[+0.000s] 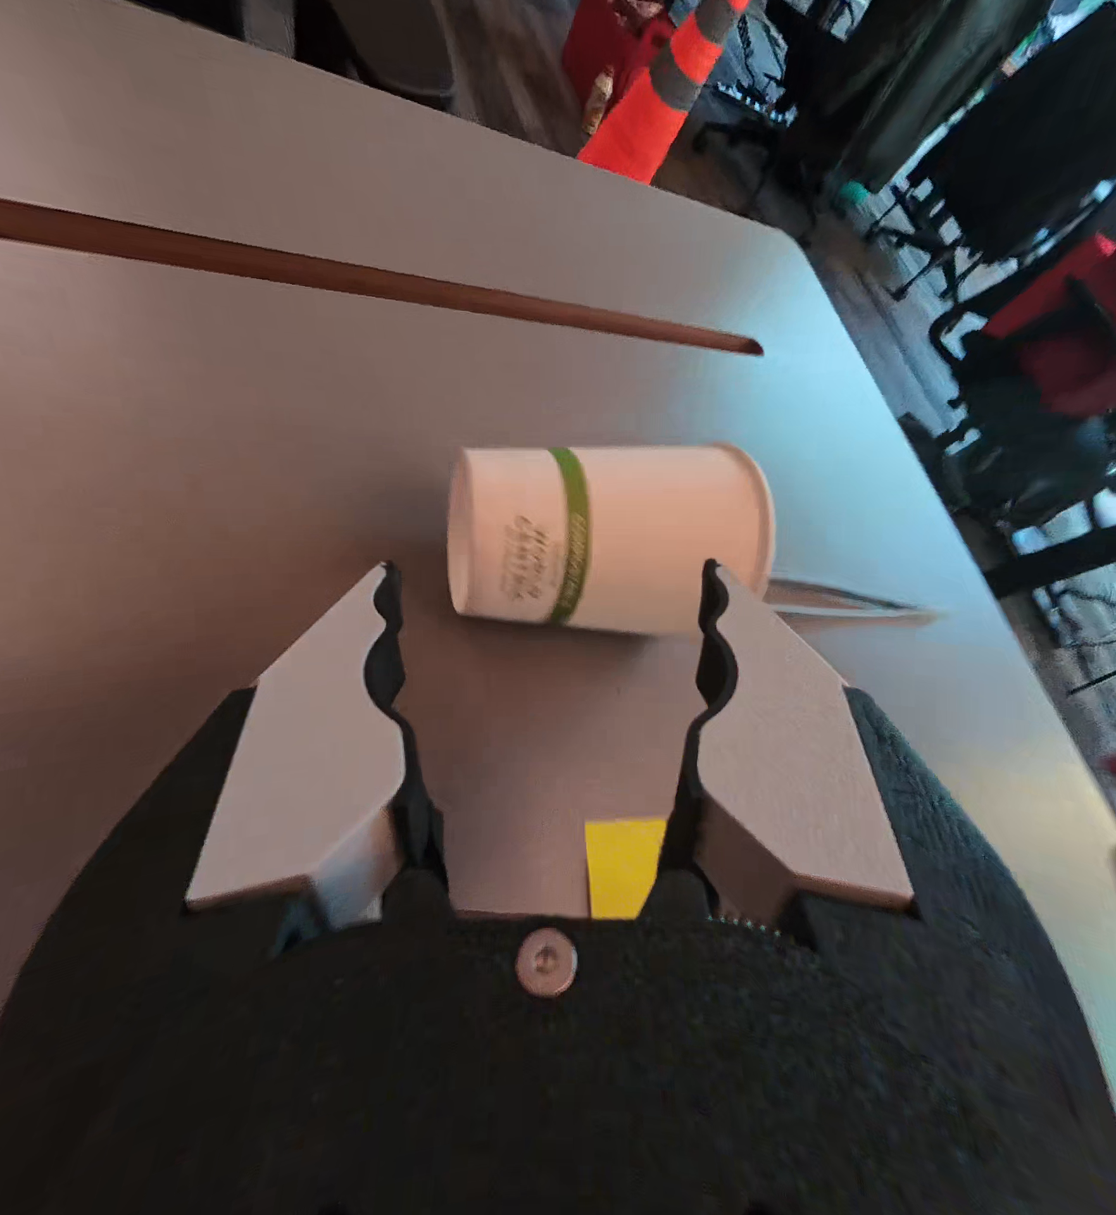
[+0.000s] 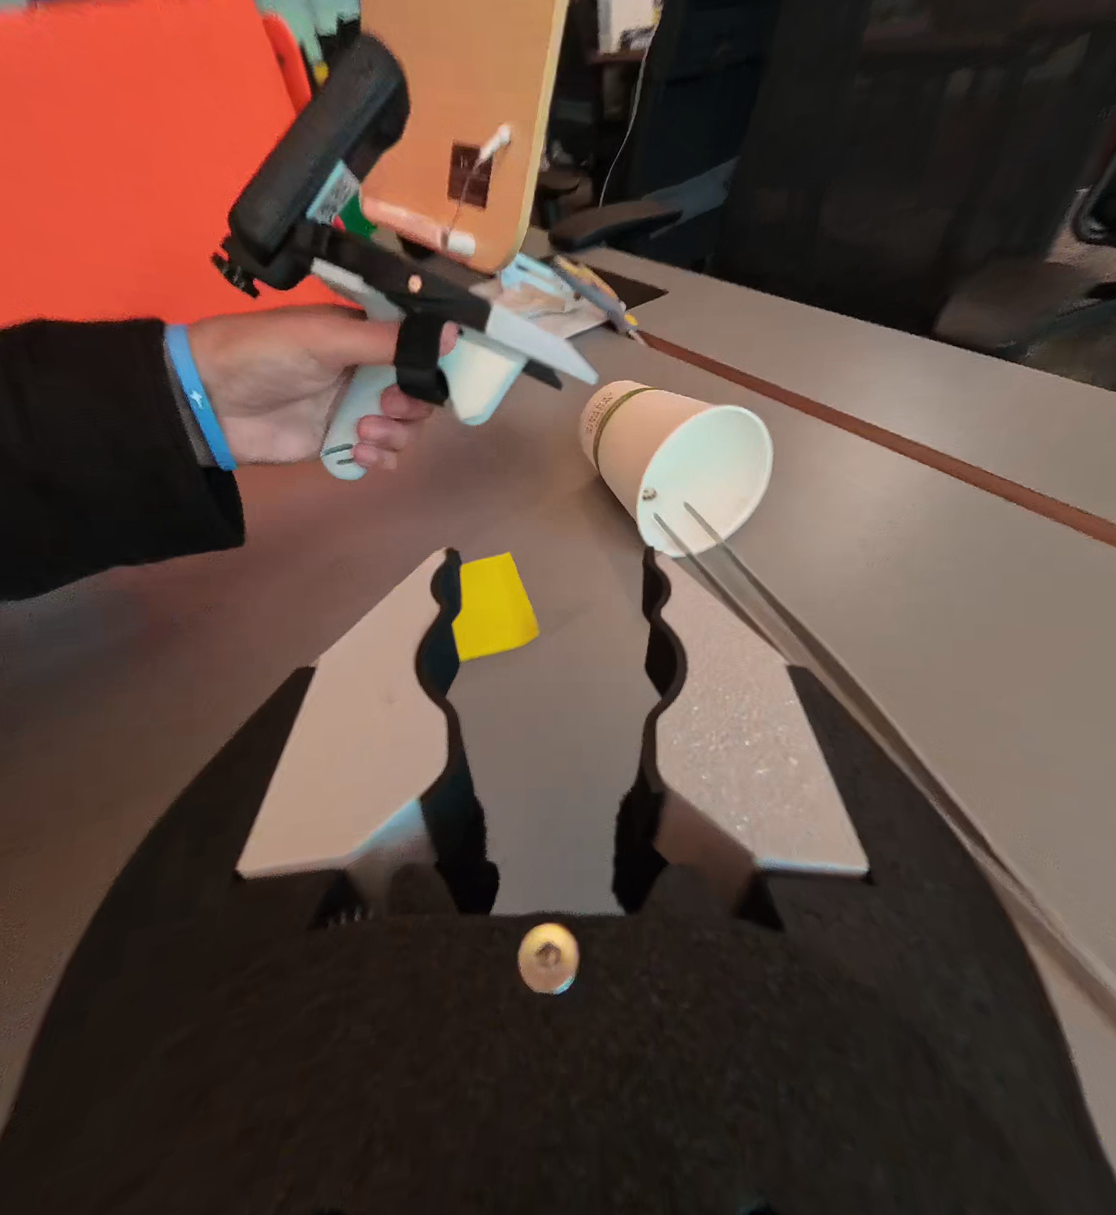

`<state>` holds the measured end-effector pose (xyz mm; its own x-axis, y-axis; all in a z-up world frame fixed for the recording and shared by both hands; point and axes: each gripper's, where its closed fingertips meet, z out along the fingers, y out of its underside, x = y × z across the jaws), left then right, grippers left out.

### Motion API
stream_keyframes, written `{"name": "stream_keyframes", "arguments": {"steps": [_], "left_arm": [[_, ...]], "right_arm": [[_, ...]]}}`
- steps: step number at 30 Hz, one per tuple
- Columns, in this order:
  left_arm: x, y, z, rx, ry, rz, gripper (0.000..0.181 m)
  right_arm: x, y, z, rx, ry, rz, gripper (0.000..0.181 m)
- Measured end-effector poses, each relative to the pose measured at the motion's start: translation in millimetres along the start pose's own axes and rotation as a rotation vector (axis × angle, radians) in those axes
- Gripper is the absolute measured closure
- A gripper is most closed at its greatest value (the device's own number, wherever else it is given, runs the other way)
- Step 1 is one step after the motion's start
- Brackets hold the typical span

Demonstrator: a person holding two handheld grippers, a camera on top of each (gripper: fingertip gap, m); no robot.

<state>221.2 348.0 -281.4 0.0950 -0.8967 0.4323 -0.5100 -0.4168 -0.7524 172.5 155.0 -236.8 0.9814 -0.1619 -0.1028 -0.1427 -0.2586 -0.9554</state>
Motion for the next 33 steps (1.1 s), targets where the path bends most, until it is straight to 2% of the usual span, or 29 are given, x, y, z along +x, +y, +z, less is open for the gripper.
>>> {"name": "stream_keyframes", "arguments": {"steps": [3,4,6,8,10,11,12,13,15,17,19,21,22,25,29,31,33], "left_arm": [[-10,-1,16,-0.026,0.126,-0.176,0.091],[-7,-1,18,-0.016,0.179,-0.225,0.099],[-3,6,20,-0.027,0.224,-0.245,0.103],[-5,14,23,-0.054,0.215,-0.198,0.103],[-5,17,28,-0.077,0.242,-0.172,0.111],[-3,18,30,-0.090,0.272,-0.174,0.118],[-2,18,31,-0.093,0.301,-0.183,0.122],[-2,17,32,-0.093,0.312,-0.190,0.123],[-3,18,31,-0.099,0.325,-0.174,0.124],[-2,19,31,-0.104,0.341,-0.157,0.125],[-1,17,31,-0.101,0.370,-0.160,0.132],[-2,16,32,-0.103,0.378,-0.158,0.136],[-3,16,32,-0.102,0.377,-0.157,0.140],[-3,16,34,-0.089,0.380,-0.168,0.141],[-4,14,37,-0.080,0.383,-0.173,0.141],[-1,17,37,-0.090,0.388,-0.163,0.142],[-1,20,37,-0.095,0.383,-0.150,0.141]], "right_arm": [[19,12,80,-0.102,0.012,-0.042,0.129],[29,19,100,-0.144,0.030,-0.046,0.130],[47,34,110,-0.259,0.089,-0.003,0.147],[61,39,93,-0.270,0.111,-0.057,0.144],[101,39,63,-0.263,0.243,-0.219,0.144],[116,40,50,-0.270,0.250,-0.288,0.148],[123,48,43,-0.307,0.188,-0.298,0.147],[129,58,39,-0.360,0.121,-0.263,0.135],[127,74,38,-0.442,-0.036,-0.174,0.124],[131,86,44,-0.506,-0.077,-0.157,0.125],[126,98,49,-0.565,-0.125,-0.179,0.133],[135,99,53,-0.567,-0.058,-0.245,0.165],[138,98,51,-0.579,-0.034,-0.271,0.167],[125,89,30,-0.593,-0.075,-0.232,0.170],[118,69,-24,-0.582,0.015,-0.197,0.170],[112,83,-47,-0.637,0.049,-0.146,0.170],[107,102,-56,-0.672,0.081,-0.119,0.170]]}}
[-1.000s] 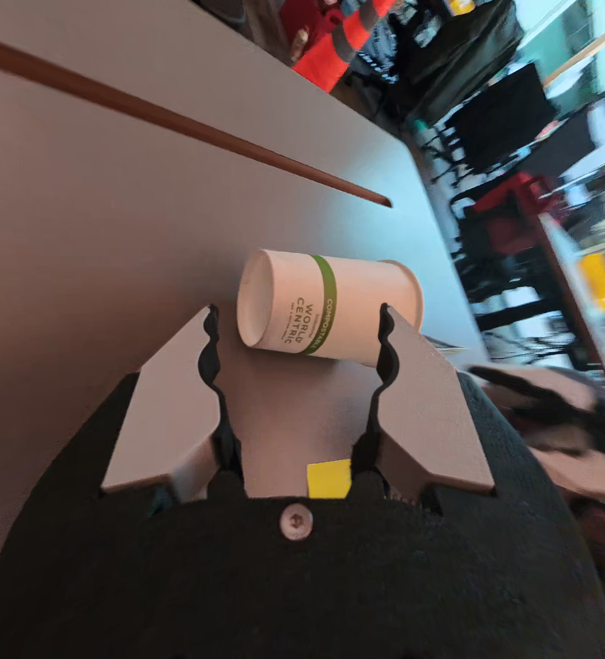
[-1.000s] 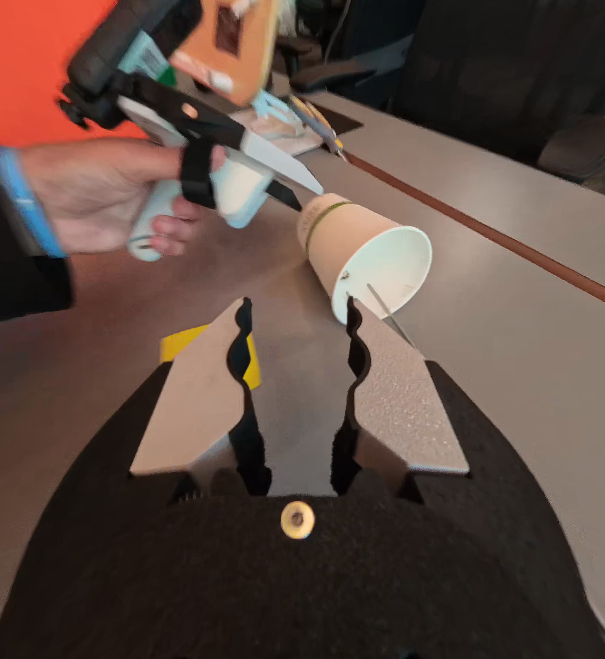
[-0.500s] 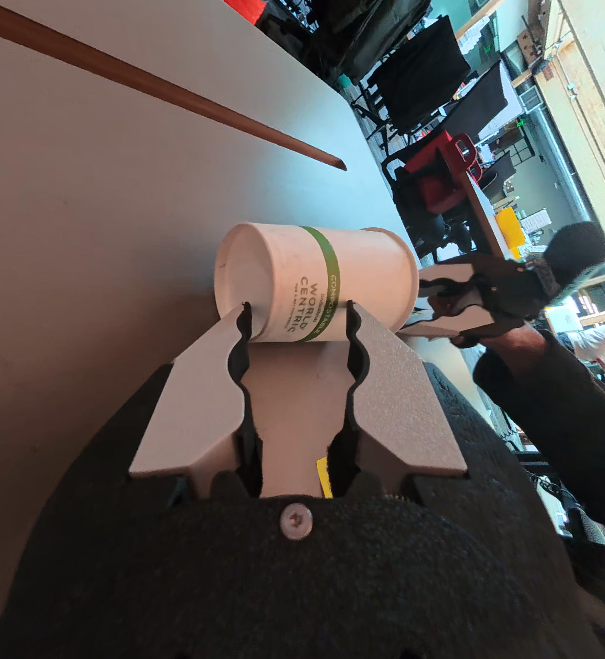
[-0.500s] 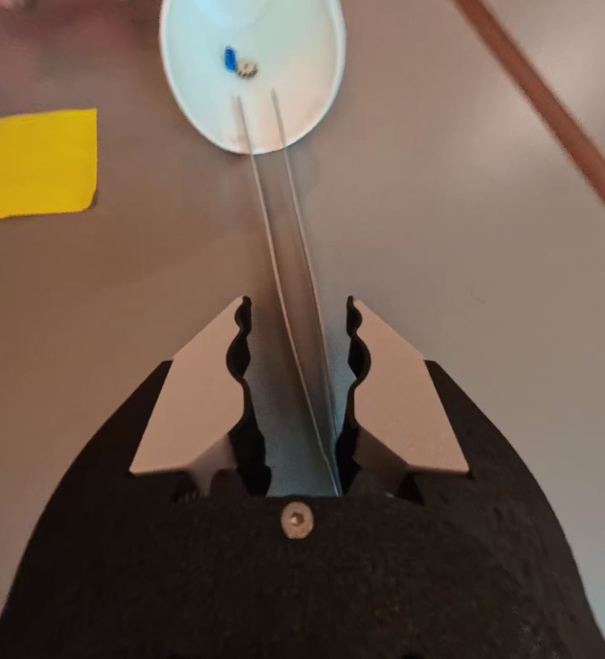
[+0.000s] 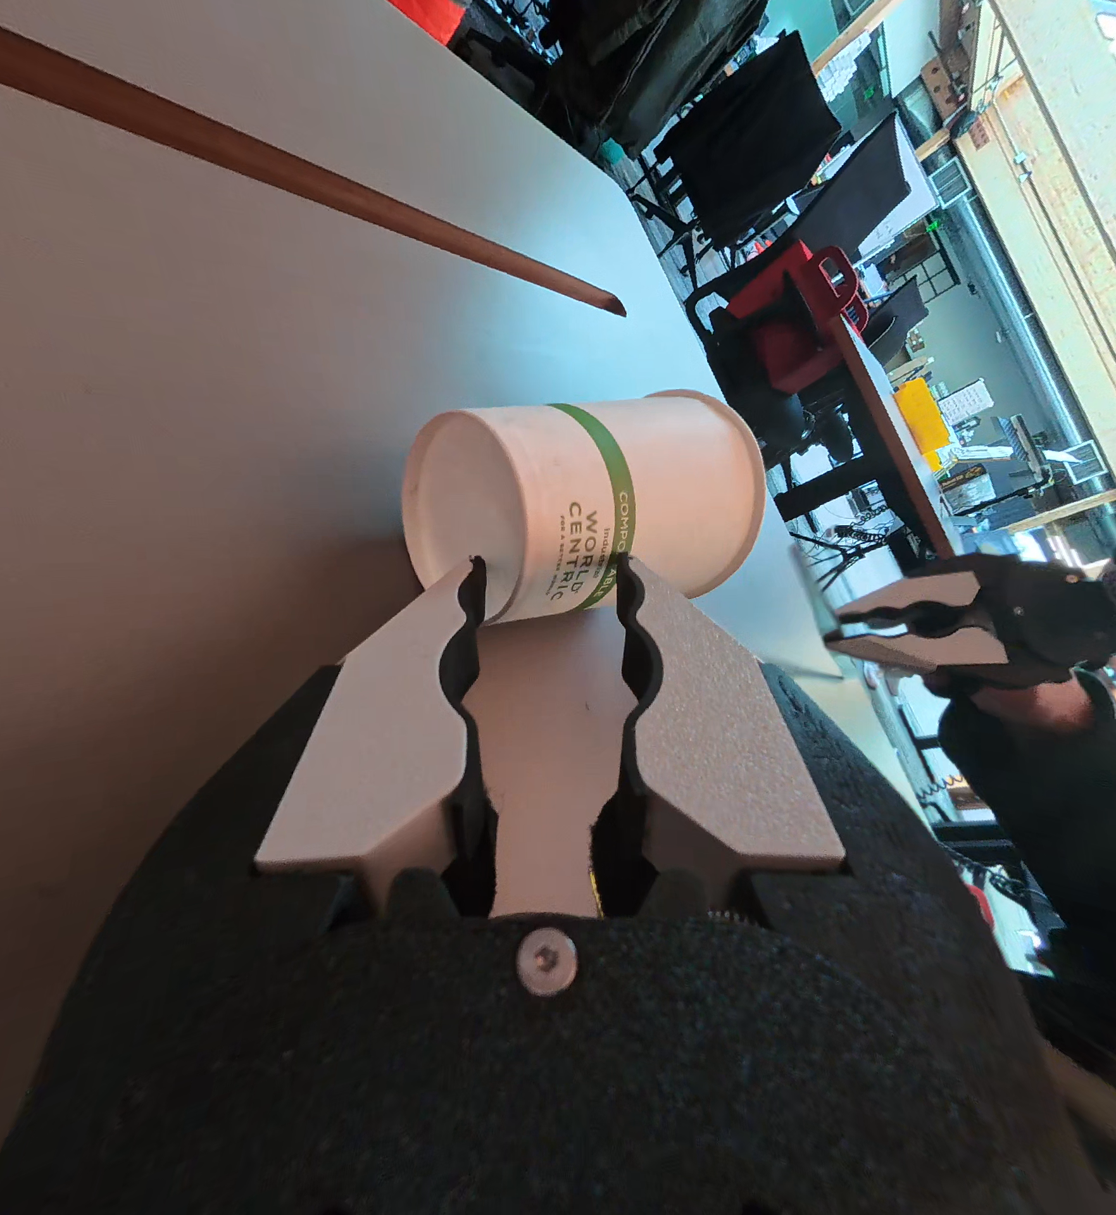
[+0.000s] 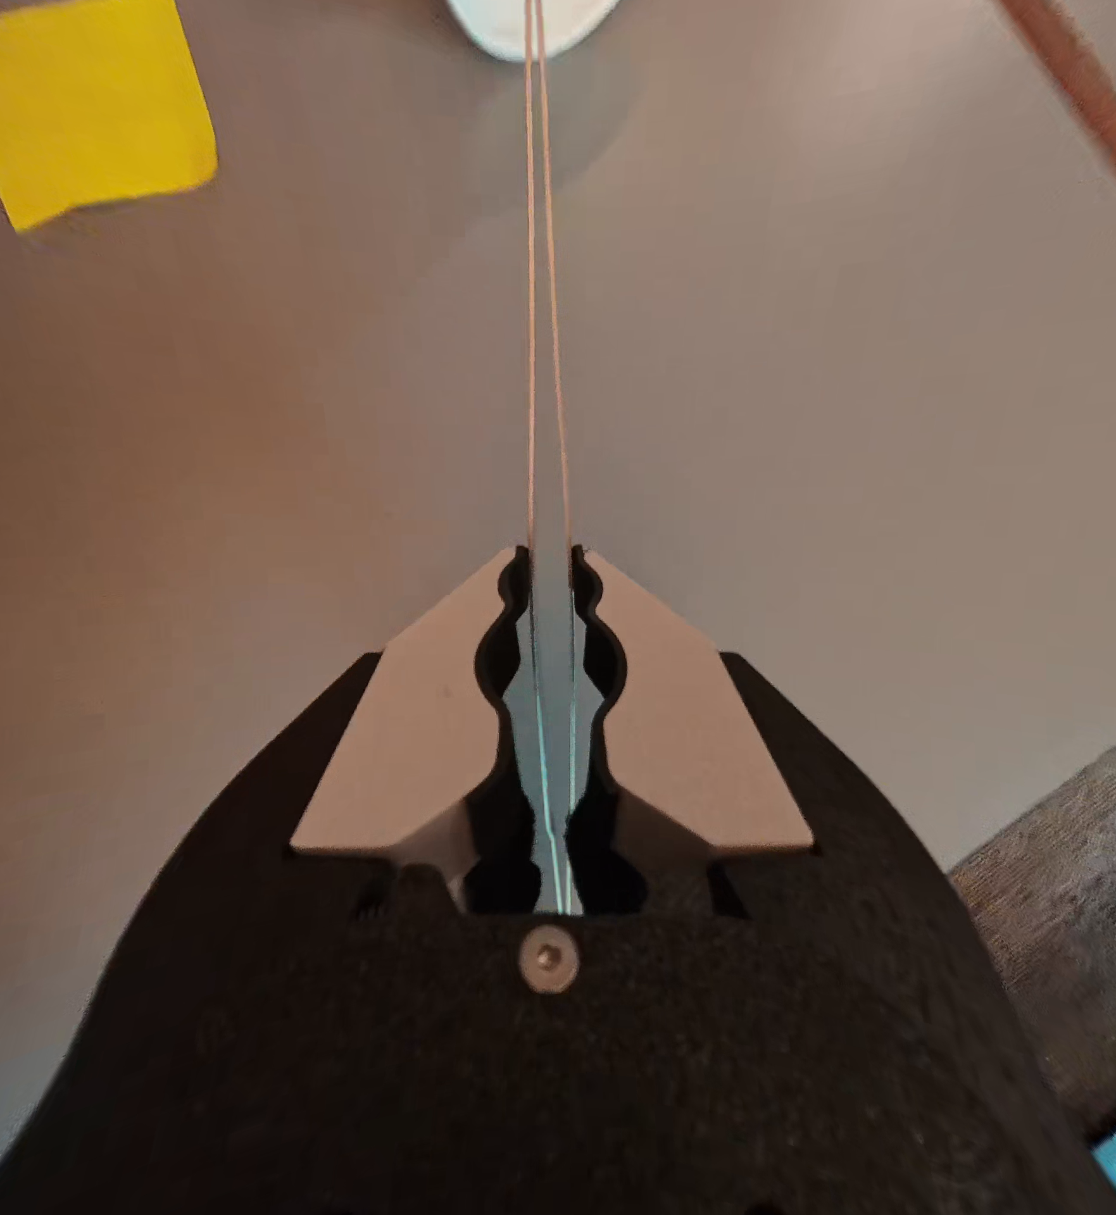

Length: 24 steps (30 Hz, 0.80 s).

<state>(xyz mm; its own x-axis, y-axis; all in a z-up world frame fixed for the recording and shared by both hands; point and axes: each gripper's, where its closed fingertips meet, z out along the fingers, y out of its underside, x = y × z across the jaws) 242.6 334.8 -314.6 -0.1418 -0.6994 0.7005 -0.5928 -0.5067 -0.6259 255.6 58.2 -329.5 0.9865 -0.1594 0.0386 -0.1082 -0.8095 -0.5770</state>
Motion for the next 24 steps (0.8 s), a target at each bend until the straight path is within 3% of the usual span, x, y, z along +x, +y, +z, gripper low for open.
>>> {"name": "stream_keyframes", "arguments": {"steps": [3,9,12,15,18,20,21,24], "left_arm": [[-1,1,-3,0.009,-0.005,-0.004,0.141],[3,4,-19,0.025,-0.018,0.010,0.141],[1,-4,-25,0.060,-0.043,0.037,0.138],[-3,-11,-16,0.061,-0.063,0.034,0.130],[-6,-20,-4,0.069,-0.083,0.033,0.130],[-9,-21,6,0.054,-0.084,0.025,0.132],[-7,-21,11,0.044,-0.058,0.012,0.140],[-1,-28,4,0.083,-0.041,-0.012,0.138]], "right_arm": [[-2,20,21,-0.070,0.013,0.072,0.168],[-4,9,30,-0.047,0.001,0.094,0.156],[-1,-40,22,0.128,0.001,0.064,0.127],[-16,-117,27,0.317,-0.112,0.077,0.127],[-18,-166,68,0.327,-0.143,0.110,0.131],[-12,-187,95,0.336,-0.140,0.154,0.145],[-13,-193,104,0.337,-0.168,0.177,0.163],[-28,-208,103,0.393,-0.333,0.280,0.181]]}}
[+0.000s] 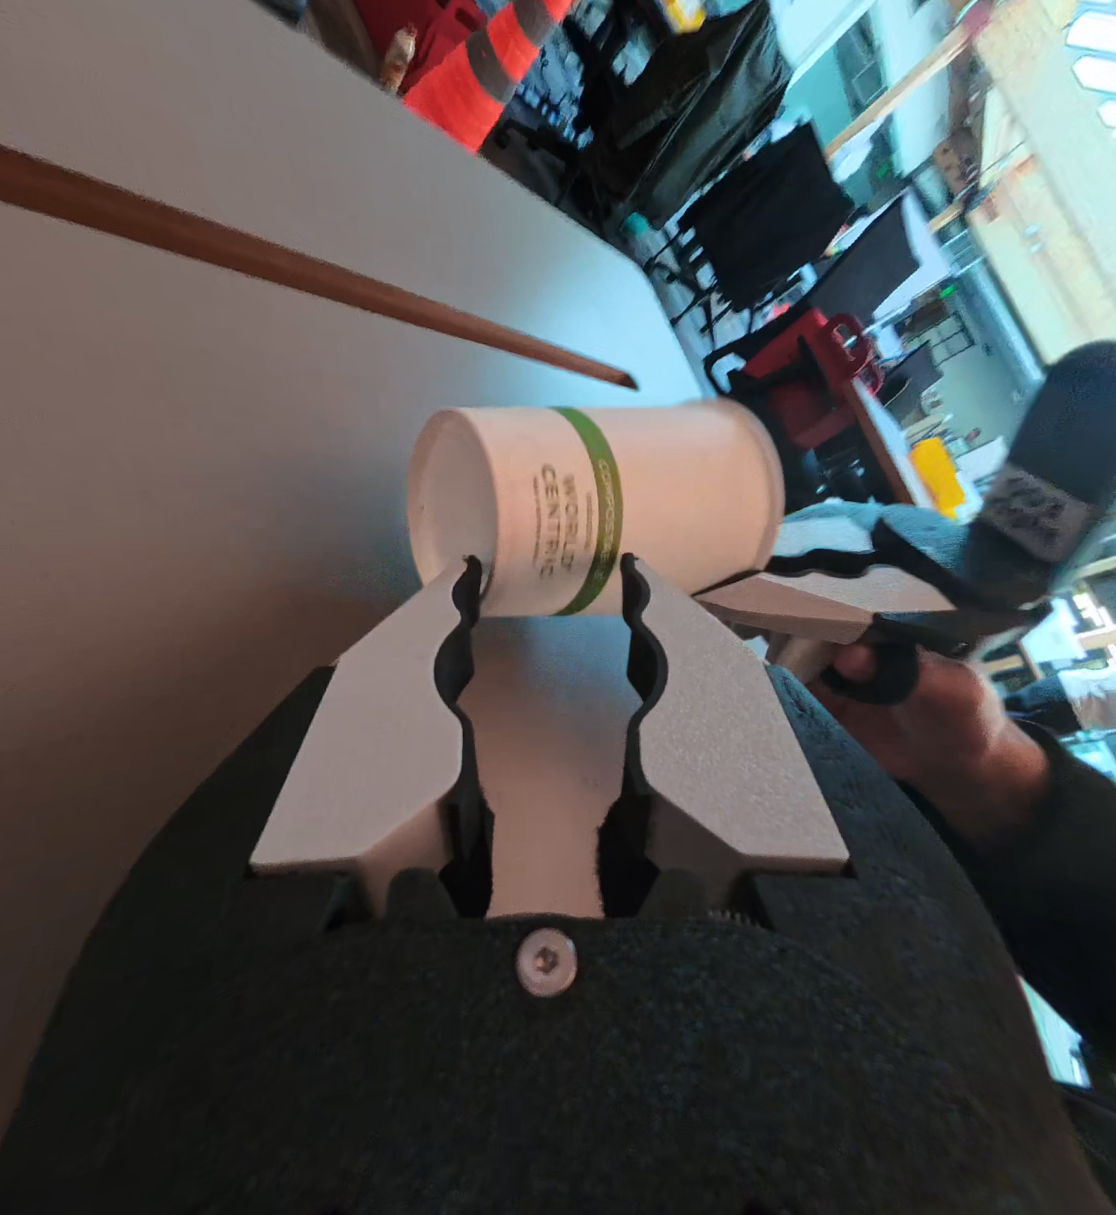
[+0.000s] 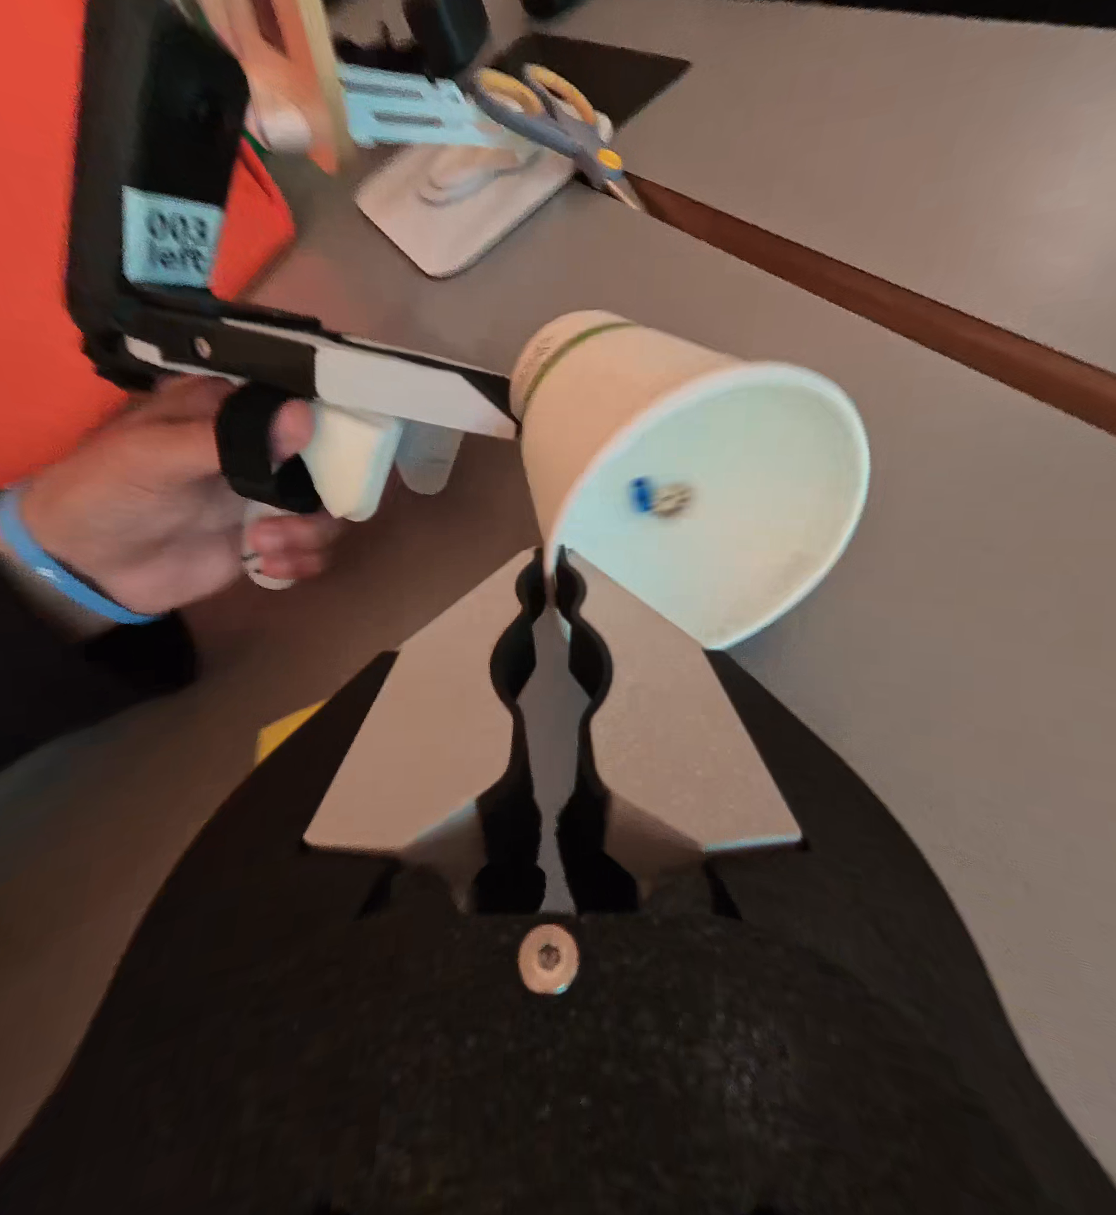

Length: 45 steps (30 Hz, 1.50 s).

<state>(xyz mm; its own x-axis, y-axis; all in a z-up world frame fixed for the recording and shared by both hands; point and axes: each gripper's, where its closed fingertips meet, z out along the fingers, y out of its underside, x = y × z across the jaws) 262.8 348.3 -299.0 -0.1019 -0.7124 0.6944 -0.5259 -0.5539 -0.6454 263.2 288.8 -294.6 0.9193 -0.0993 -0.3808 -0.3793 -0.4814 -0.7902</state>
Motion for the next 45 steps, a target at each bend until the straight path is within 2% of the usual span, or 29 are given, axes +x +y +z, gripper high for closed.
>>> {"name": "stream_keyframes", "arguments": {"steps": [3,5,6,8,12,13,15,18,20,23,28,32,35,37,38,41,43,45], "left_arm": [[10,-11,-36,0.128,0.014,0.018,0.120],[12,-9,-56,0.210,0.019,-0.037,0.093],[19,-3,-60,0.219,0.065,-0.097,0.082],[39,6,-64,0.244,0.192,-0.224,0.071],[52,11,-76,0.347,0.339,-0.454,0.072],[53,11,-81,0.371,0.385,-0.490,0.078],[53,11,-93,0.403,0.470,-0.528,0.107],[43,23,-96,0.350,0.405,-0.490,0.107],[33,24,-102,0.352,0.325,-0.437,0.108],[27,28,-105,0.272,0.202,-0.289,0.108],[37,32,-106,0.103,-0.043,0.140,0.109],[45,30,-104,0.086,-0.048,0.150,0.109],[48,16,-119,0.179,-0.033,0.087,0.109],[52,13,-125,0.213,0.011,0.025,0.109],[58,12,-127,0.231,0.062,-0.025,0.109],[89,1,-133,0.348,0.380,-0.314,0.109],[111,-2,-133,0.389,0.593,-0.481,0.109],[128,4,-124,0.380,0.700,-0.549,0.109]], "right_arm": [[-15,-9,-17,0.101,-0.062,0.044,0.181],[-33,-16,-28,0.167,-0.166,0.116,0.181],[-42,-18,-31,0.194,-0.208,0.144,0.181],[-61,-18,-29,0.197,-0.263,0.155,0.181],[-115,-23,-21,0.236,-0.387,0.141,0.181],[-126,-21,-17,0.233,-0.415,0.156,0.181],[-131,-13,-5,0.217,-0.404,0.172,0.180],[-132,3,5,0.159,-0.428,0.243,0.180],[-129,14,4,0.120,-0.431,0.266,0.158],[-115,16,-18,0.137,-0.395,0.275,0.154],[-89,39,-63,0.096,-0.222,0.145,0.152],[-74,62,-75,0.044,-0.131,0.115,0.152],[-70,61,-74,0.067,-0.102,0.078,0.151],[-75,59,-70,0.096,-0.106,0.032,0.140],[-82,56,-69,0.123,-0.127,-0.006,0.129],[-107,37,-72,0.229,-0.169,-0.100,0.105],[-124,13,-76,0.315,-0.179,-0.137,0.089],[-139,-13,-82,0.404,-0.178,-0.148,0.072]]}}
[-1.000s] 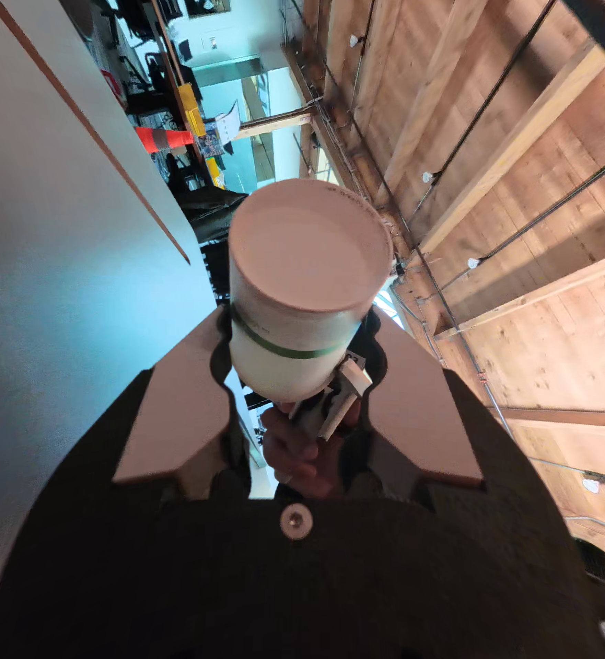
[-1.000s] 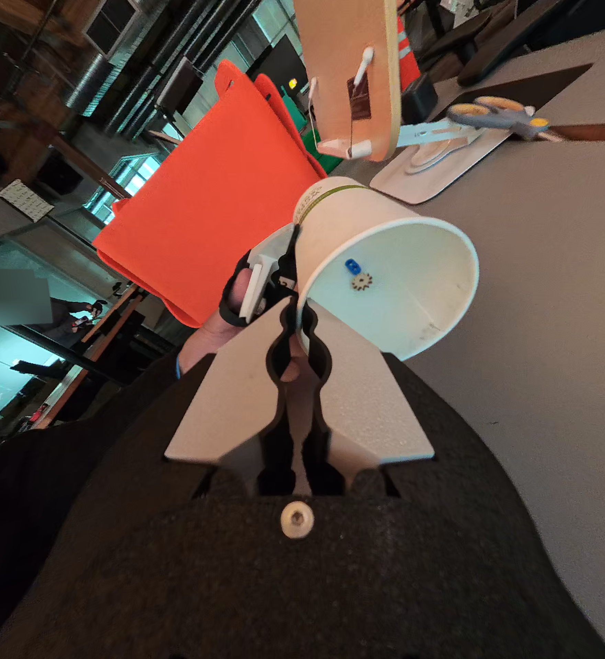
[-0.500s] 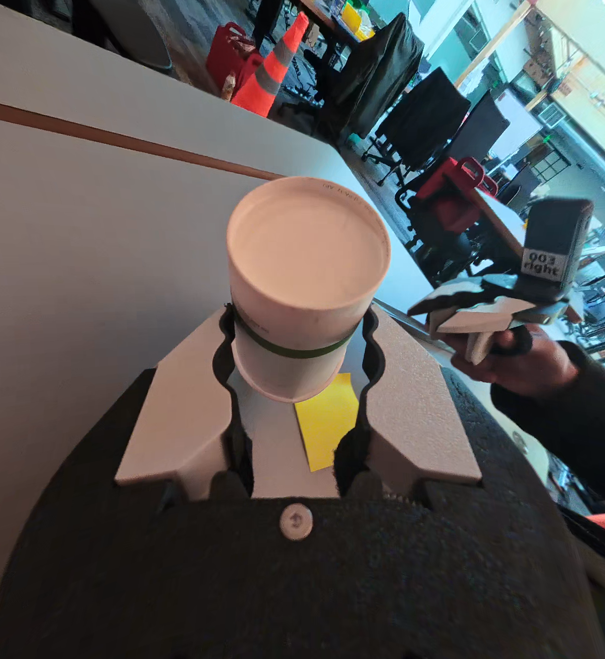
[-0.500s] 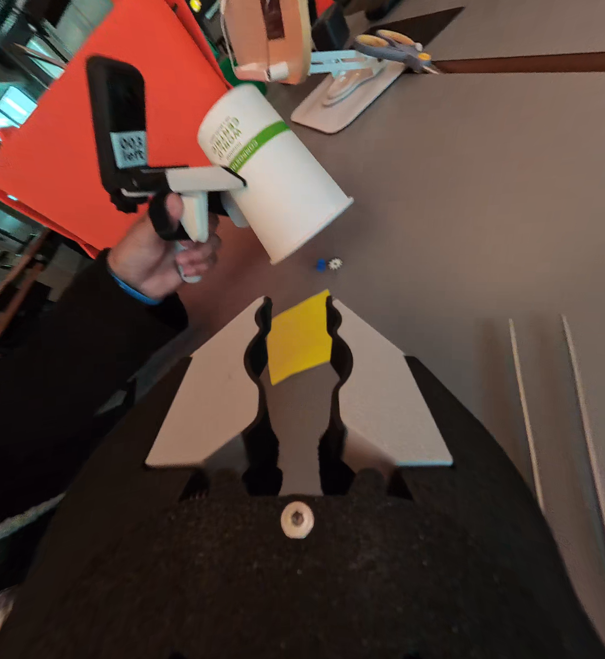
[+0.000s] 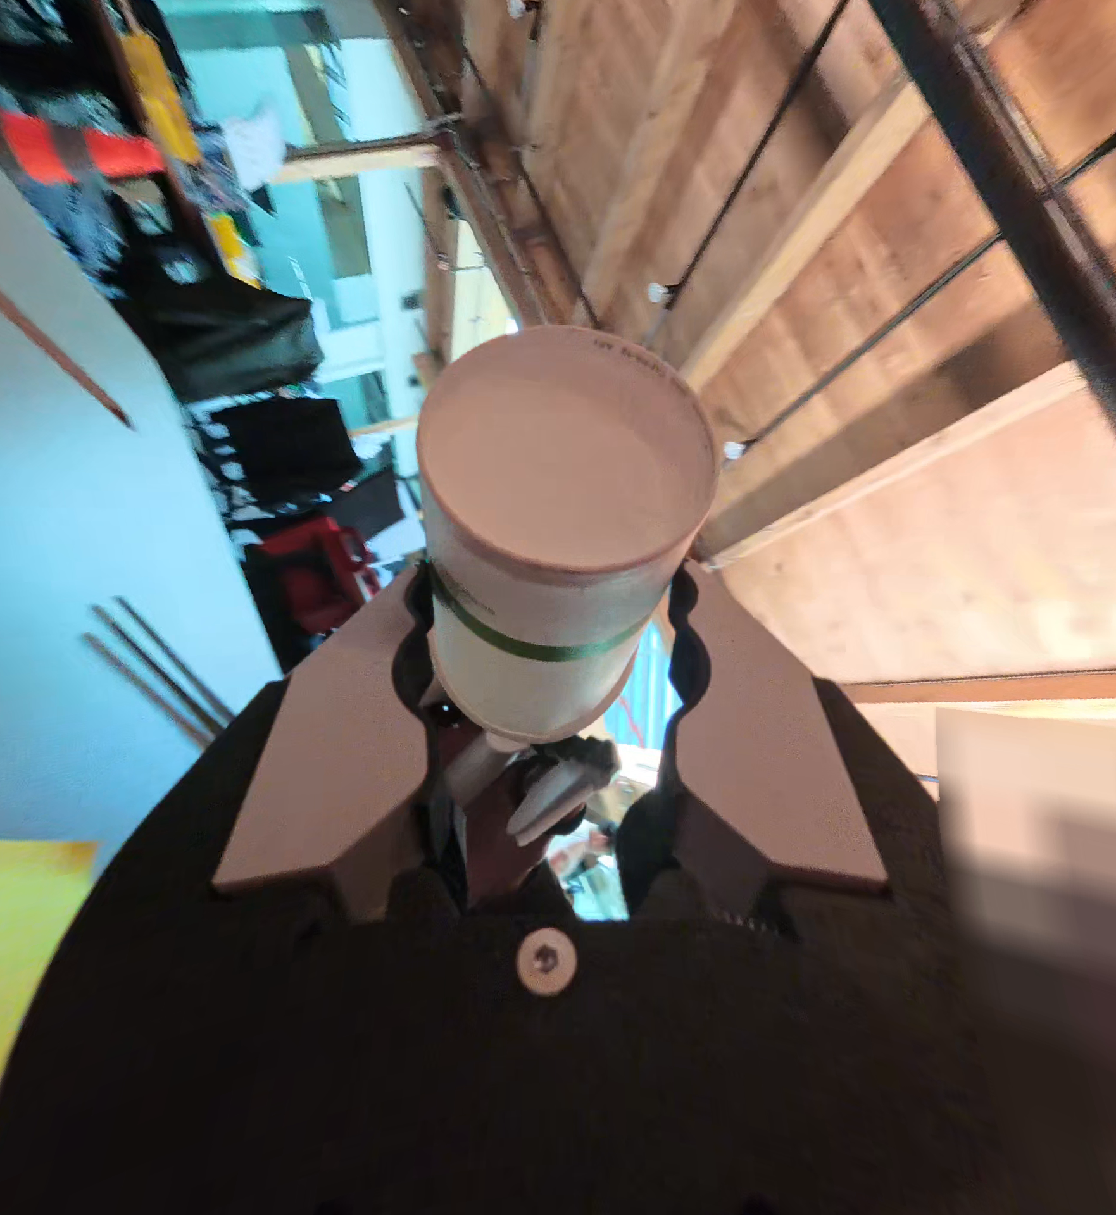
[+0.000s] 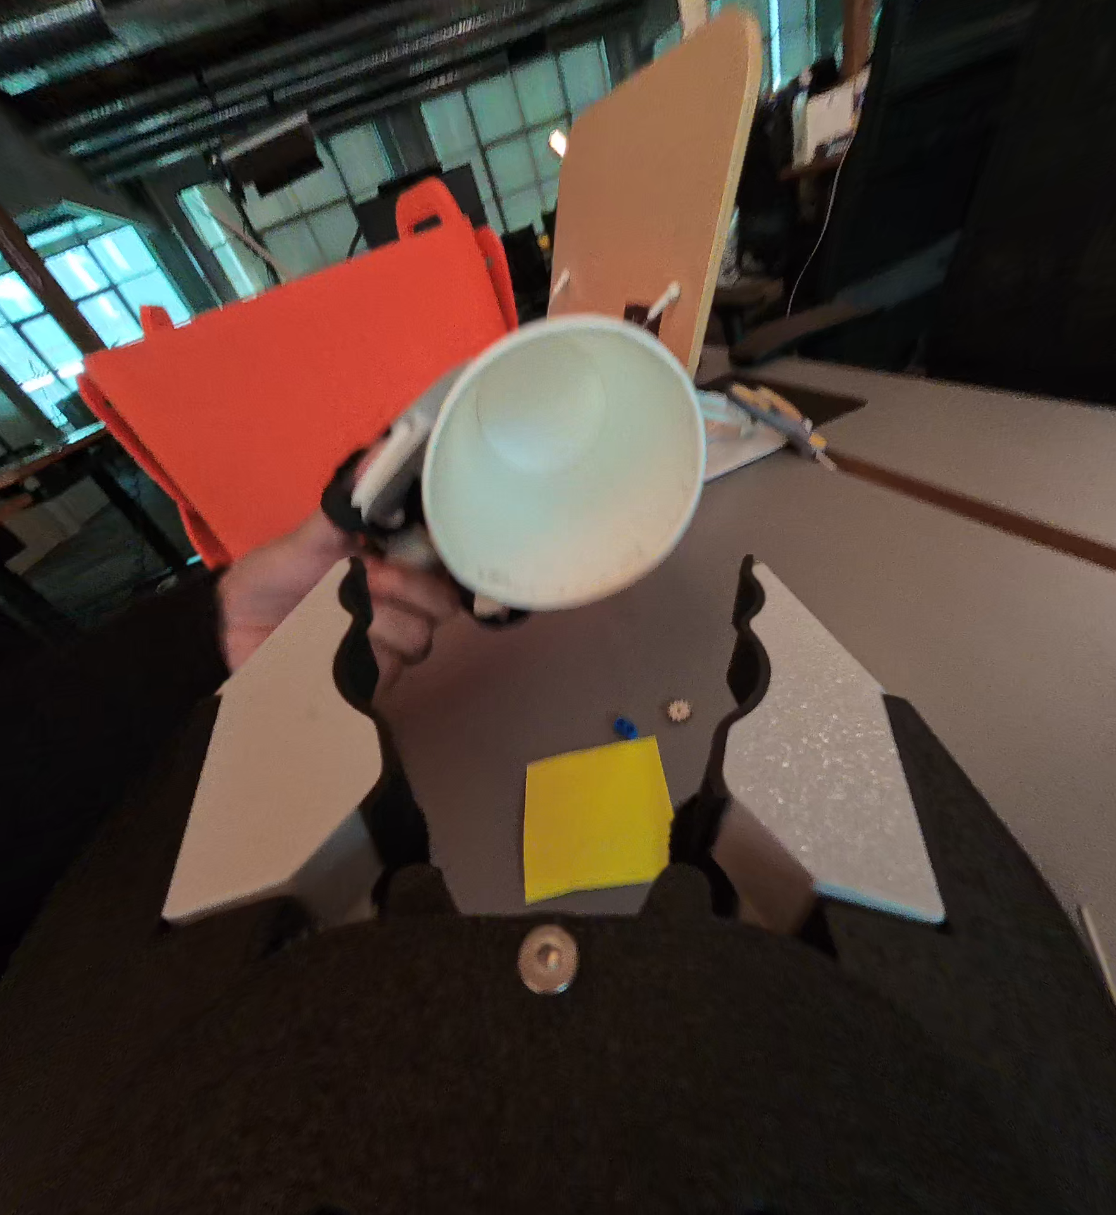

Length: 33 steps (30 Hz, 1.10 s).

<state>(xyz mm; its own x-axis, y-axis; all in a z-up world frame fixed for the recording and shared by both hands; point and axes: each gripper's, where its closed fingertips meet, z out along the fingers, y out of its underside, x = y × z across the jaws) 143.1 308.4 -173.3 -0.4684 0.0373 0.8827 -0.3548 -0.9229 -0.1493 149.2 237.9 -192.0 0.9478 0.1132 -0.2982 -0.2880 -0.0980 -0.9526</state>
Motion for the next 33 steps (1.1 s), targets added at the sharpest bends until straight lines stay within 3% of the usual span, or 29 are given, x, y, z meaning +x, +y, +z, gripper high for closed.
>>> {"name": "stream_keyframes", "arguments": {"steps": [3,6,8,9,11,13,16,18,22,29,33], "left_arm": [[0,15,13,-0.021,0.071,-0.075,0.109],[-7,22,17,-0.052,0.040,-0.063,0.109],[-26,12,5,-0.055,-0.141,0.040,0.107],[-41,-2,-9,-0.043,-0.296,0.191,0.088],[-61,-31,-53,-0.053,-0.589,0.497,0.085],[-60,-43,-84,-0.084,-0.723,0.652,0.087],[-49,-48,-100,-0.045,-0.717,0.682,0.096],[-49,-45,-101,-0.050,-0.716,0.680,0.097],[-60,-36,-103,-0.141,-0.772,0.734,0.098],[-87,-17,-105,-0.288,-0.871,0.762,0.098],[-102,27,-107,-0.569,-0.921,0.742,0.101]], "right_arm": [[7,-12,9,-0.004,0.056,0.000,0.066],[7,-14,13,-0.009,0.021,0.046,0.083],[21,-15,15,-0.076,0.058,0.052,0.087],[35,-18,16,-0.119,0.104,0.039,0.090],[65,-21,20,-0.279,0.196,-0.014,0.091],[89,-16,28,-0.517,0.248,-0.110,0.091],[117,-1,52,-0.770,0.285,-0.235,0.091],[128,14,69,-0.851,0.273,-0.264,0.091],[146,18,89,-0.802,0.311,-0.263,0.089],[167,17,92,-0.635,0.364,-0.235,0.081],[161,4,90,-0.580,0.347,-0.246,0.076]]}}
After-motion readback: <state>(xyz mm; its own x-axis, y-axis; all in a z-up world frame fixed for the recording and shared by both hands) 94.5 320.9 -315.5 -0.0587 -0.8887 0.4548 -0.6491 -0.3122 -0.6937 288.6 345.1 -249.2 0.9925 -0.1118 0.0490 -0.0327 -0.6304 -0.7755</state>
